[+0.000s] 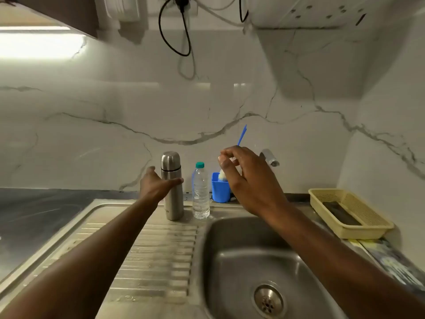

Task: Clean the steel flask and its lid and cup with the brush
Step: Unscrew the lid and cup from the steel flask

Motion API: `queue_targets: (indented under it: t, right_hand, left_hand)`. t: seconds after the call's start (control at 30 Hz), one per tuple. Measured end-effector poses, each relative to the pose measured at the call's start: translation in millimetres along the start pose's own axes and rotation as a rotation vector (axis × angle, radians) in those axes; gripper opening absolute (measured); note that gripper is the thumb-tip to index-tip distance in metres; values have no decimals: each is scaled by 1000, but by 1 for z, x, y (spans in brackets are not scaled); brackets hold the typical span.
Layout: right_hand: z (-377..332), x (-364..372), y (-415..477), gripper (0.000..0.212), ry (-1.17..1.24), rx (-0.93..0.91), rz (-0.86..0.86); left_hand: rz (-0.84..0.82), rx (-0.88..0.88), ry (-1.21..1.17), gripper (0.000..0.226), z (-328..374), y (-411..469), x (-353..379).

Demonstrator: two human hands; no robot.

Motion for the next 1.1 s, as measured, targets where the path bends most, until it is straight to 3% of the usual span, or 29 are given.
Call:
queue_targets:
  t: [0.2, 0.4, 0.7, 1.1]
  right_hand:
    - [24, 11, -1, 30, 37, 46, -16]
    - [40, 14, -3, 33, 47, 64, -20]
    - [38, -1, -3, 32, 46, 79, -24]
    - [19, -20, -5, 42, -112, 14, -80]
  left_hand:
    - [-46, 8, -13, 76, -13, 12, 20]
    - [19, 50, -26, 61, -16, 17, 25]
    - [11, 213, -39, 61, -9, -18, -9]
    - [-97, 541, -25, 54, 78, -129, -21]
Point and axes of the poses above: each hand's wrist, its own y-axis towards the middle knuckle, its own x-axis out of the palm, z = x × y, the point moved 6 cm from there along y, towards the middle knuckle, and after that the axes turned 2 degrees about -y, right-handed, at the moved point
